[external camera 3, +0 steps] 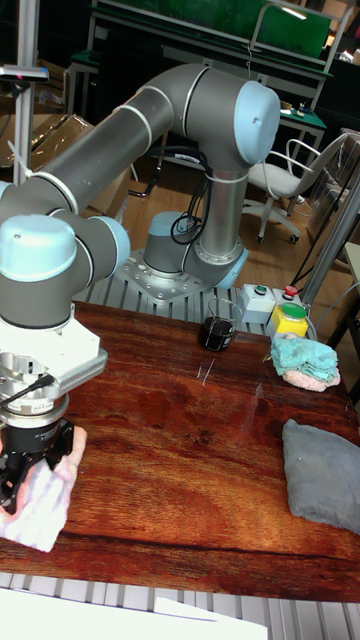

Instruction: Clean the table with a cloth

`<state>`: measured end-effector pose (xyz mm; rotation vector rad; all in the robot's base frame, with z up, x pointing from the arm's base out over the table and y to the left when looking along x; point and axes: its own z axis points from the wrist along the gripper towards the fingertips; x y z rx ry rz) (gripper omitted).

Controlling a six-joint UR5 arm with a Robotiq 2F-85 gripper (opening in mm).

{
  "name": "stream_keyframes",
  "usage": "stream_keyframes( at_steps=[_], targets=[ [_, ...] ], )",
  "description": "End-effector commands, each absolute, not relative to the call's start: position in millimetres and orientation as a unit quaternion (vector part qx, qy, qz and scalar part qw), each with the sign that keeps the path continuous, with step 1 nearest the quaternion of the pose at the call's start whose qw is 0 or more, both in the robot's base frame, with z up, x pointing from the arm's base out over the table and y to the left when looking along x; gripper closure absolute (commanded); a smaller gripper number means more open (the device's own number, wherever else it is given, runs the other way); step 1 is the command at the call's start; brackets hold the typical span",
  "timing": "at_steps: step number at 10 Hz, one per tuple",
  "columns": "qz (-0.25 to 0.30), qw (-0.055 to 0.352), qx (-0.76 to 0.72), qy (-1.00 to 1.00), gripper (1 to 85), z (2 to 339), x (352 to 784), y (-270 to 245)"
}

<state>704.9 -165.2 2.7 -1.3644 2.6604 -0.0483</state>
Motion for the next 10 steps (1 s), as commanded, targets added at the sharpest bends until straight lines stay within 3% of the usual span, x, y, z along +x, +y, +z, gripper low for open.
stream_keyframes(
  at_steps=[1,2,5,7,10],
  targets=[
    [-0.039,0.076,-0.417,0.905,74.0,8,707,-173],
    [-0.036,0.066,-0.412,0.908,84.7,11,702,-173],
    [0.008,0.034,-0.373,0.927,84.7,25,675,-162],
    [0.069,0.025,-0.309,0.948,84.7,33,658,-131],
    [0.113,0.019,-0.26,0.959,84.7,42,645,-103]
  ],
)
